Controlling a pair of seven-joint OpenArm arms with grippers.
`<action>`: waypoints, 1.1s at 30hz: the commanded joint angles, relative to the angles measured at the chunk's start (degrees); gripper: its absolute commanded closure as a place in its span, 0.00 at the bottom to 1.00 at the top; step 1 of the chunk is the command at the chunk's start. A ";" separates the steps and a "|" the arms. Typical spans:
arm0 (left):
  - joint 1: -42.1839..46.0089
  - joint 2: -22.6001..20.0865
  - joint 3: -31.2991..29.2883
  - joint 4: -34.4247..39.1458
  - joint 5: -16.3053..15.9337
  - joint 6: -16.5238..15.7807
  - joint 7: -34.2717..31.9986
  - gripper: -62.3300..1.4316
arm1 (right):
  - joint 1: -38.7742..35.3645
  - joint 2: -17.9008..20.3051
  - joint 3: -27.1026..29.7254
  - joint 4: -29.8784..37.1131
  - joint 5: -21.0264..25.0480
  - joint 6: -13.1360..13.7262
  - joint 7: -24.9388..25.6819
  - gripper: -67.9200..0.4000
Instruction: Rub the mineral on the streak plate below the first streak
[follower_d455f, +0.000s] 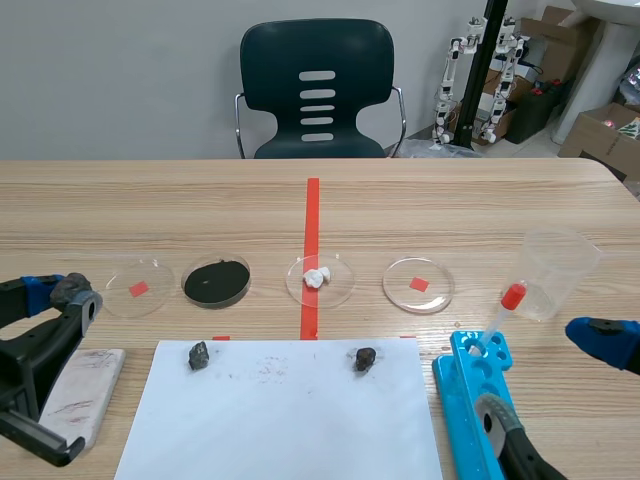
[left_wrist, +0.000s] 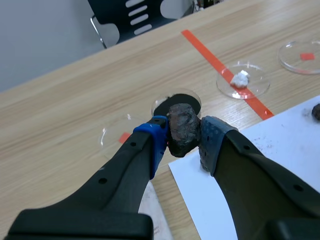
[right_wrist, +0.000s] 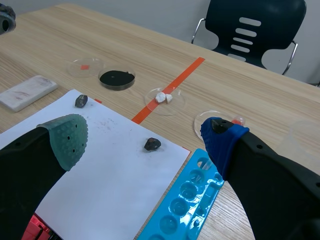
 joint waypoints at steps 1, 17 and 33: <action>-0.42 0.07 -0.15 0.81 -0.31 0.37 1.64 0.89 | 0.52 -0.02 0.55 0.33 0.22 -0.20 0.85 0.30; -7.30 11.30 -3.41 0.87 -4.22 0.48 50.14 0.89 | 0.52 -0.02 0.55 0.33 0.22 -0.20 0.85 0.30; -17.81 5.77 -0.57 4.94 -5.05 27.17 78.03 0.89 | 0.52 -0.02 0.55 0.33 0.22 -0.20 0.85 0.30</action>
